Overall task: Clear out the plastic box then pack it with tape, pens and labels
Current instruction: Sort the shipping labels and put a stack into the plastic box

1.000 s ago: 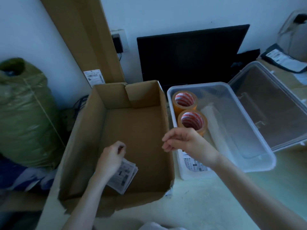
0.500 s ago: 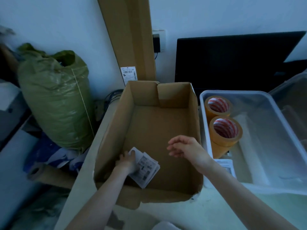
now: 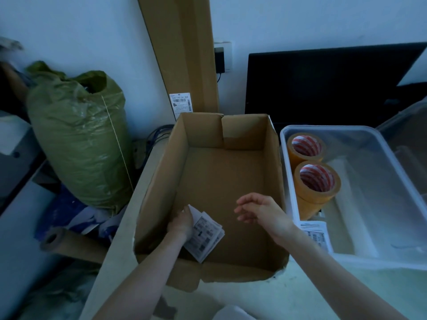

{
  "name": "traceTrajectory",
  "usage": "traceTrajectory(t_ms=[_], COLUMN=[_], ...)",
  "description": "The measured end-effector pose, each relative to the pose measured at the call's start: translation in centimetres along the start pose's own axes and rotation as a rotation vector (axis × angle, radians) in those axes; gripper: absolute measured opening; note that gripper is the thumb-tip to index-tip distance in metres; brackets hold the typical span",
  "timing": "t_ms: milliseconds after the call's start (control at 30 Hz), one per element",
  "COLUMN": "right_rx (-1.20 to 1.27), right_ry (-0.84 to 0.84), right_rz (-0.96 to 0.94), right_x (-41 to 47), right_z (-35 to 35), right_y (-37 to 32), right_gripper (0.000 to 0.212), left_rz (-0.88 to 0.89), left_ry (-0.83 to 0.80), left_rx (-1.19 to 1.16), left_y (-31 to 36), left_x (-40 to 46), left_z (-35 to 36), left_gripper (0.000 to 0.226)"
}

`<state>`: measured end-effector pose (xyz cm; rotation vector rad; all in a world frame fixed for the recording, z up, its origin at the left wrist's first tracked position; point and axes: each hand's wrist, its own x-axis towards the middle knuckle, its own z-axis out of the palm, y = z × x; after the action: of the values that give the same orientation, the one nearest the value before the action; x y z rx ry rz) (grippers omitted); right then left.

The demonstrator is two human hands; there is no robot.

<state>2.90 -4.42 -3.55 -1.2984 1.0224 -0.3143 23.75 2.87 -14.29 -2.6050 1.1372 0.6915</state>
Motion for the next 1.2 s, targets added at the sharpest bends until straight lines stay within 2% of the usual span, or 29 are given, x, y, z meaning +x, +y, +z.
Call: traceTrajectory(t_ms=[100,400,533,600,733,833,933,1067,1200], right_rx=[0.008,0.019,0.021,0.023,0.032,0.05,0.057,0.064,0.092], right_ry=[0.002,-0.015,-0.017,-0.019,-0.019,-0.025,-0.028,-0.027,-0.024], right_rz=[-0.004,-0.002,0.0,0.001,0.007,0.011,0.013,0.012,0.02], right_x=[0.0,0.0,0.0,0.0,-0.1,-0.1,-0.2,-0.4,-0.5], right_z=[-0.1,0.0,0.0,0.1,0.2,0.2,0.1,0.0,-0.1], right_y=[0.0,0.0,0.0,0.0,-0.1,0.0,0.0,0.0,-0.1], right_gripper=[0.018,0.018,0.018,0.018,0.018,0.018,0.018,0.018,0.018], left_rz=[-0.029,-0.13,-0.135,-0.121,-0.139,-0.13,-0.113,-0.005,0.173], left_ry=[0.023,-0.072,-0.04,-0.007,-0.047,-0.074,-0.061,-0.007,0.247], left_rx=[-0.078,-0.457,-0.355,-0.32,-0.388,-0.311,-0.283,-0.425,-0.526], left_y=[-0.1,-1.0,-0.7,-0.4,-0.7,-1.0,-0.8,-1.2,-1.3], left_x=[0.2,1.0,1.1,0.9,1.1,1.2,1.1,1.0,-0.6], left_z=[-0.1,-0.5,-0.2,-0.4,-0.5,-0.4,-0.3,-1.2,-4.2], left_gripper=[0.056,0.07,0.063,0.067,0.076,0.076,0.064,0.023,0.009])
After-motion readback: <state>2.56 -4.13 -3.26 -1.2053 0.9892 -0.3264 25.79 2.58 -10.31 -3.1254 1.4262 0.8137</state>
